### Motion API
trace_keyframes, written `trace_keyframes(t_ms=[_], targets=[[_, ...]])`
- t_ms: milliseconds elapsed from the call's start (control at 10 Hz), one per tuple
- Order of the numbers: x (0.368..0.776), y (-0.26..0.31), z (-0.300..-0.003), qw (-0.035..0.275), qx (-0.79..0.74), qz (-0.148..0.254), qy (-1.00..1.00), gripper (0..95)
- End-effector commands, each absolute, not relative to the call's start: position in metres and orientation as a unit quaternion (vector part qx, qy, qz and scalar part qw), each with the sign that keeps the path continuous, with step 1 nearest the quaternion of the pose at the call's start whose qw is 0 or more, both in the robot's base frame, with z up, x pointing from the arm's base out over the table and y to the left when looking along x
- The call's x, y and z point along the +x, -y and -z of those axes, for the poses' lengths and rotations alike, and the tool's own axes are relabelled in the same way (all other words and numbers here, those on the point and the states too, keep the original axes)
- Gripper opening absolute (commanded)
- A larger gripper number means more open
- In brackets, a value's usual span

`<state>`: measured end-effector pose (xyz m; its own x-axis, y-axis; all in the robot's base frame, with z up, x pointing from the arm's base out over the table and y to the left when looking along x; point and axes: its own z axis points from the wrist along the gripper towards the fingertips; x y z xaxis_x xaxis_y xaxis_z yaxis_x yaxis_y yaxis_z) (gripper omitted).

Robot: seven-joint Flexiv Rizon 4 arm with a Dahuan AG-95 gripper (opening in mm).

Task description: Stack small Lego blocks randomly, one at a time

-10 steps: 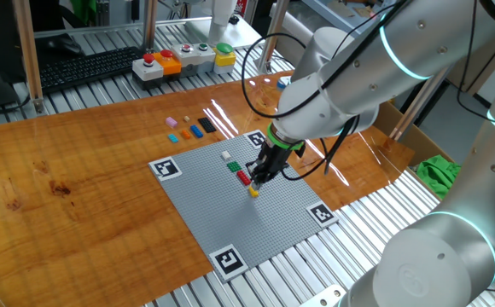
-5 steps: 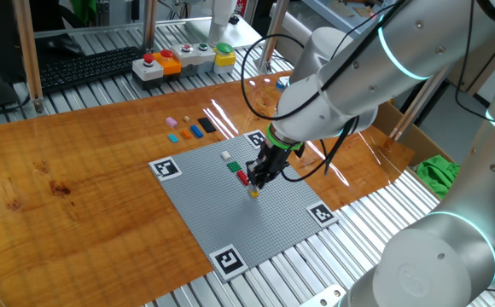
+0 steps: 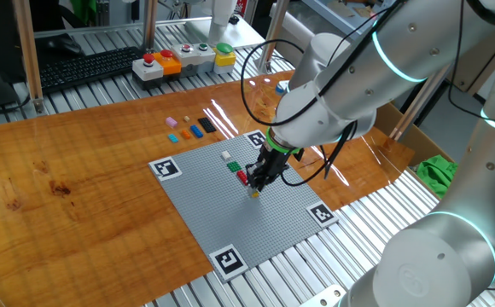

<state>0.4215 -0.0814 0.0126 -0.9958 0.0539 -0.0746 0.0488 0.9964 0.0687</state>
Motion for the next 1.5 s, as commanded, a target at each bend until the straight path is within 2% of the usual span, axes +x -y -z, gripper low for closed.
trace_keyframes(t_ms=[100,1200,1300,1500], targets=[[0.4208,0.0813,-0.0138,0.039,0.025,-0.034,-0.998,19.0],[0.4196,0.0823,-0.0078,0.046,0.016,-0.034,-0.998,19.0],[0.4196,0.0823,-0.0078,0.047,0.015,-0.033,-0.998,0.0],[0.4196,0.0823,-0.0078,0.048,0.012,-0.033,-0.998,0.0]])
